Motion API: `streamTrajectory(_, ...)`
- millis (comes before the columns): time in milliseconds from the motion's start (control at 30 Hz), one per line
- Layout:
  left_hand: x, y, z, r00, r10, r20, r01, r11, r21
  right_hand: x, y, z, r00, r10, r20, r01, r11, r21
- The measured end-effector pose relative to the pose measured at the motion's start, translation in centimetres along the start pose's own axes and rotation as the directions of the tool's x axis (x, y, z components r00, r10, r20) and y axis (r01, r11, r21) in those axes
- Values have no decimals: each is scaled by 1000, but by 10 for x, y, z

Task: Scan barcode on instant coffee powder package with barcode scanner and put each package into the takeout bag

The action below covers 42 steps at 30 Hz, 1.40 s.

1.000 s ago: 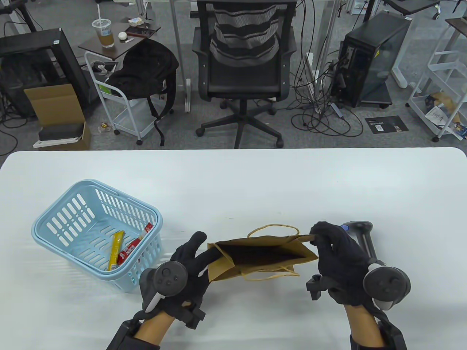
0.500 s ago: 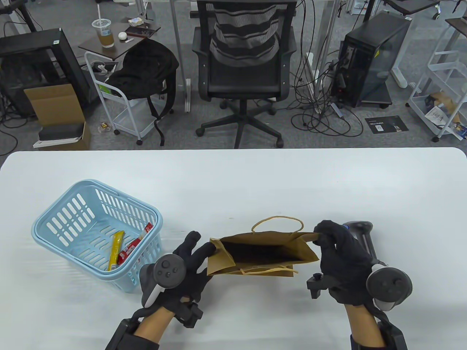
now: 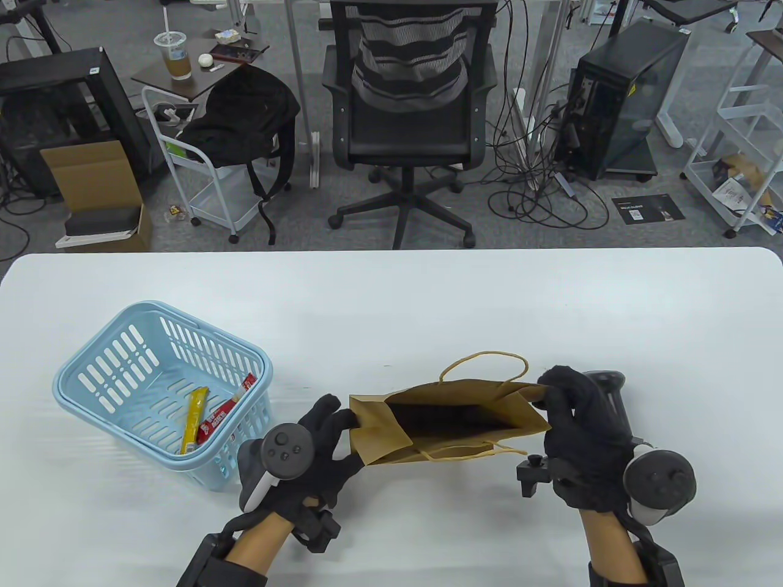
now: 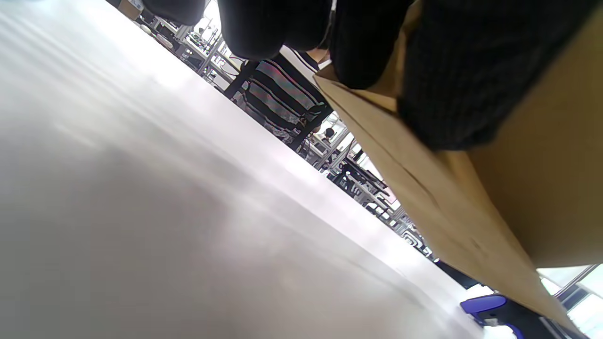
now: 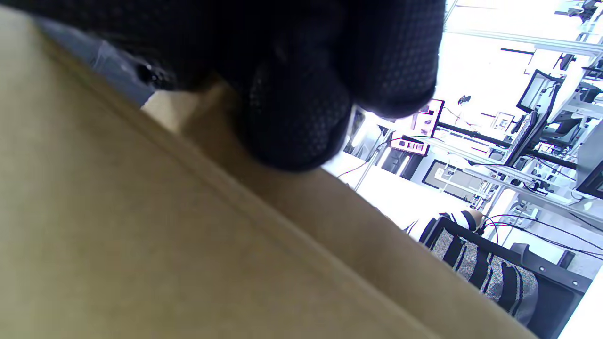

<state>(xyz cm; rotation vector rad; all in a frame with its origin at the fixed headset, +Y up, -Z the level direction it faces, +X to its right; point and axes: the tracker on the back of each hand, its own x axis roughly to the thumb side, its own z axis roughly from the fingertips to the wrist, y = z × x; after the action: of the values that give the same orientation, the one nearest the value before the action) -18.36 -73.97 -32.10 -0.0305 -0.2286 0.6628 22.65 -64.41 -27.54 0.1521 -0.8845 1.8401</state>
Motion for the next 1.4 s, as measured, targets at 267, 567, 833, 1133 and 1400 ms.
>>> streamTrajectory(267, 1, -1, 0, 1000, 8, 4, -8, 1000, 10, -1, 0, 1, 1000, -13, -29, 12, 999, -33)
streamTrajectory(567, 2, 4, 1, 1000, 14, 26, -15, 998, 55, -6, -7, 0, 997, -17, -75, 10, 996, -87)
streamTrajectory(833, 22, 42, 17, 962, -112, 248, 52, 970, 236, -16, -26, -7, 985, -7, -175, -21, 987, -161)
streamTrajectory(1133, 9, 65, 15, 921, 264, 286, -307, 944, 117, -35, -44, -14, 958, -92, -272, 46, 984, -170)
streamTrajectory(1400, 2, 62, 18, 909, 318, 270, -377, 903, 206, -39, -34, -11, 957, -16, -291, -13, 995, -98)
